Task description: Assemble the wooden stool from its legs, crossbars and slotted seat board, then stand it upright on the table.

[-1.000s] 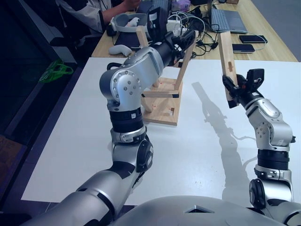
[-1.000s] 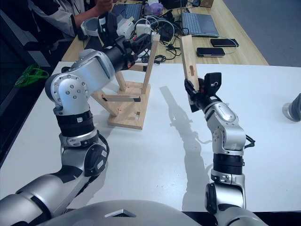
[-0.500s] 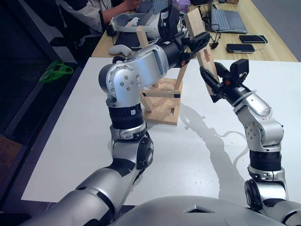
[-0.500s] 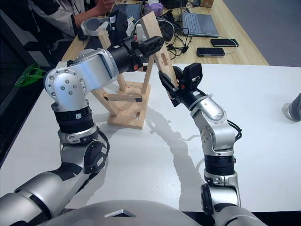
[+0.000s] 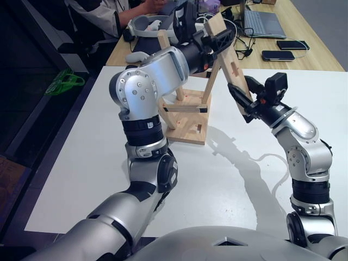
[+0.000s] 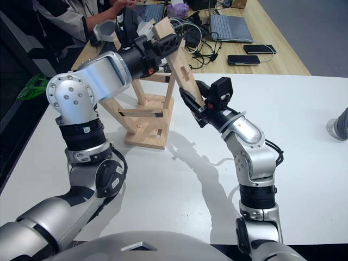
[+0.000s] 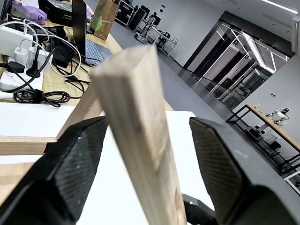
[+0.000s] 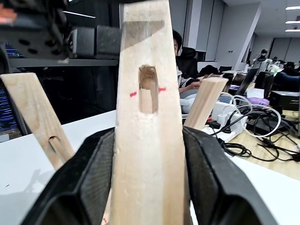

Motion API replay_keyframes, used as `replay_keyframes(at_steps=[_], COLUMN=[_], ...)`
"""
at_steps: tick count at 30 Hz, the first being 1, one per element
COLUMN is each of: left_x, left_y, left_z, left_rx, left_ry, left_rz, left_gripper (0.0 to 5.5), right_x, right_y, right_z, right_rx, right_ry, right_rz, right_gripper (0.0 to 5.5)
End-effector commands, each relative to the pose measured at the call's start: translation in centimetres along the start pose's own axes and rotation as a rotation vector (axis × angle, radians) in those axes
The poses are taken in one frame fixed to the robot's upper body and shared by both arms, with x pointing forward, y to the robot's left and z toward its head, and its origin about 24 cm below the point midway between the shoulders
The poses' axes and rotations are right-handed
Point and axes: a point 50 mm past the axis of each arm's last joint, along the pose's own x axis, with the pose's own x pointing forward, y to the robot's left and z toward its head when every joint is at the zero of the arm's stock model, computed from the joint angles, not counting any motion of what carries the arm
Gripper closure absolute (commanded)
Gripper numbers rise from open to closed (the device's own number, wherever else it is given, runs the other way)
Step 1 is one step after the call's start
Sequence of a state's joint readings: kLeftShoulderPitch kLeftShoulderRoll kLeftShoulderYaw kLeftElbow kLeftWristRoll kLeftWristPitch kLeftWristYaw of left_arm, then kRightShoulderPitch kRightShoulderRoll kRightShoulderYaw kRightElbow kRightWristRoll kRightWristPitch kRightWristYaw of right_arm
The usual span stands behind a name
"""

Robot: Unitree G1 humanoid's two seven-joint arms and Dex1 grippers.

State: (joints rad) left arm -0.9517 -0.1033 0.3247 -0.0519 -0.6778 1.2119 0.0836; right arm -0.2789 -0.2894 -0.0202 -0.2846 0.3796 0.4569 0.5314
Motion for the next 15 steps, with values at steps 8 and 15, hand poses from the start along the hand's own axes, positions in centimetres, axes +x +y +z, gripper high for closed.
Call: replay_keyframes(at_steps=[8, 15], left_x=[-0.5, -0.7], left_y=[-2.5, -2.8], left_z=[0.8, 0.5], left_rx=[-0.032, -0.012], left_ry=[-0.072, -0.054], left_rz=[-0.182, -0.214], left_gripper=[3.63, 4.32], right_x=[-0.1, 0.0], right_y=[0.5, 0.4], right_z=[0.2, 0.2], right_rx=[0.000, -0.009], right_ry=[0.009, 0.001], right_rz=[0.050, 0.047], right_gripper=[3.44, 3.44])
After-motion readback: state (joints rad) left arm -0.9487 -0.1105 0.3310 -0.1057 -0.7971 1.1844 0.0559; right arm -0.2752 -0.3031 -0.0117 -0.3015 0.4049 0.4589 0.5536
